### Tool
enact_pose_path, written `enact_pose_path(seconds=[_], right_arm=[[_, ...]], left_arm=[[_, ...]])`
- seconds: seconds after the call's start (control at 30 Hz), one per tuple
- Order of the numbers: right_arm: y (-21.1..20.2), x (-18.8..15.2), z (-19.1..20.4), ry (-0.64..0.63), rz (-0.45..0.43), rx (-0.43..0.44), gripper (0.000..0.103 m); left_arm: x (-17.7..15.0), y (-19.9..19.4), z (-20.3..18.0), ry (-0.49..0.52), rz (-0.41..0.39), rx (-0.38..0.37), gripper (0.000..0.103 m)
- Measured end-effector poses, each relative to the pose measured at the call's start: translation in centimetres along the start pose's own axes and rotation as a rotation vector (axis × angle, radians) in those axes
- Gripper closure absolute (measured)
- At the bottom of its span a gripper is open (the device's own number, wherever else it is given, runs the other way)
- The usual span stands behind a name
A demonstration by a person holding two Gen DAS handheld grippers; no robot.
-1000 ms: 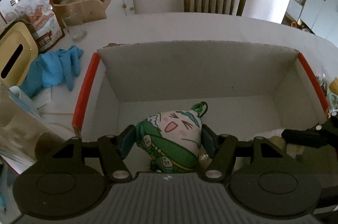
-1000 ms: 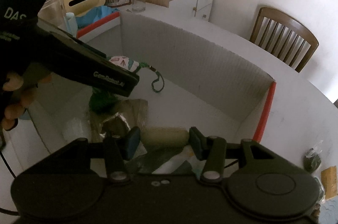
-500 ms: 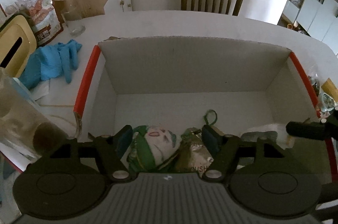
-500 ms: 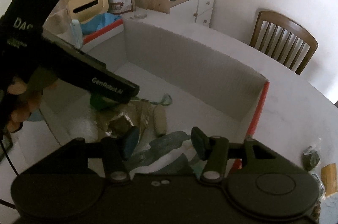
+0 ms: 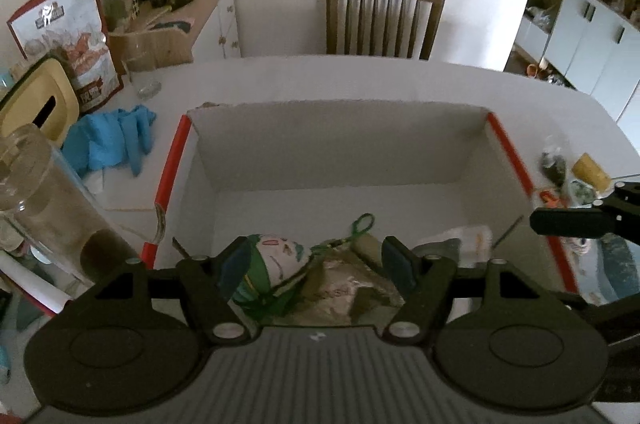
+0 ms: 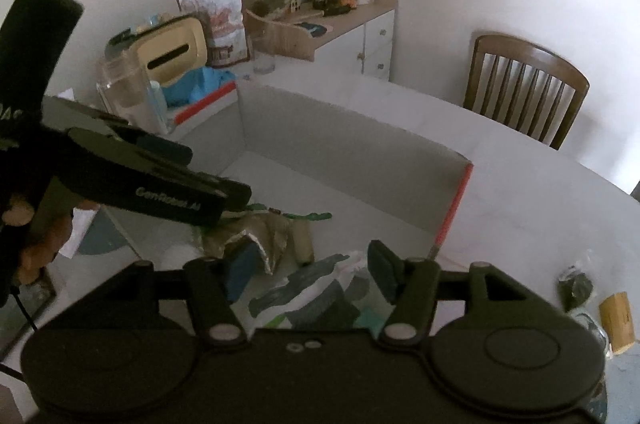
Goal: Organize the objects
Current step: 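Carry the green doll into the box with the left gripper while the right gripper drops the sponge roll in, then withdraw both grippers from the box back to the table pile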
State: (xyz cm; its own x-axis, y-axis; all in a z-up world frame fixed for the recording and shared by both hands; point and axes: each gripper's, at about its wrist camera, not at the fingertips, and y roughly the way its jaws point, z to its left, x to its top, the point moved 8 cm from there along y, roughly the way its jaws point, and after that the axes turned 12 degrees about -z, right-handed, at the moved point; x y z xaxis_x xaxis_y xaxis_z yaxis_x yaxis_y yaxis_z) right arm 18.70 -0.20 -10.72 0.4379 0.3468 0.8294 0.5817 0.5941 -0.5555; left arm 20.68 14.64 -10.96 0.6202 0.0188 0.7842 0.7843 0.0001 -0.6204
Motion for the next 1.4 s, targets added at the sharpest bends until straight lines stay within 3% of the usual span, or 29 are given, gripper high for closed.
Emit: enact_pose_path(seconds=[0.2, 0.73, 1.17, 1.4], right_arm=[[-2.2, -0.2, -0.6, 0.038, -0.028, 0.008, 0.04], [-9.1, -2.0, -5.2, 0.142, -0.096, -0.015, 0.023], [-14.7, -4.4, -10.9, 0.19, -0.154, -0.098, 0.005], [-17.1, -6.8, -14.7, 0.217, -0.155, -0.164, 0.003]], left_arm=[[0.6, -2.1, -1.8, 0.006, -0.043, -0.021, 0.026], [1.3, -6.0, -9.8, 0.033, -0.09, -0.091, 0.021], [0.8, -6.7, -16.8, 0.064, -0.122, -0.12, 0.017], [-0.1, -6.1, -20.2, 0.054, -0.099, -0.14, 0.017]])
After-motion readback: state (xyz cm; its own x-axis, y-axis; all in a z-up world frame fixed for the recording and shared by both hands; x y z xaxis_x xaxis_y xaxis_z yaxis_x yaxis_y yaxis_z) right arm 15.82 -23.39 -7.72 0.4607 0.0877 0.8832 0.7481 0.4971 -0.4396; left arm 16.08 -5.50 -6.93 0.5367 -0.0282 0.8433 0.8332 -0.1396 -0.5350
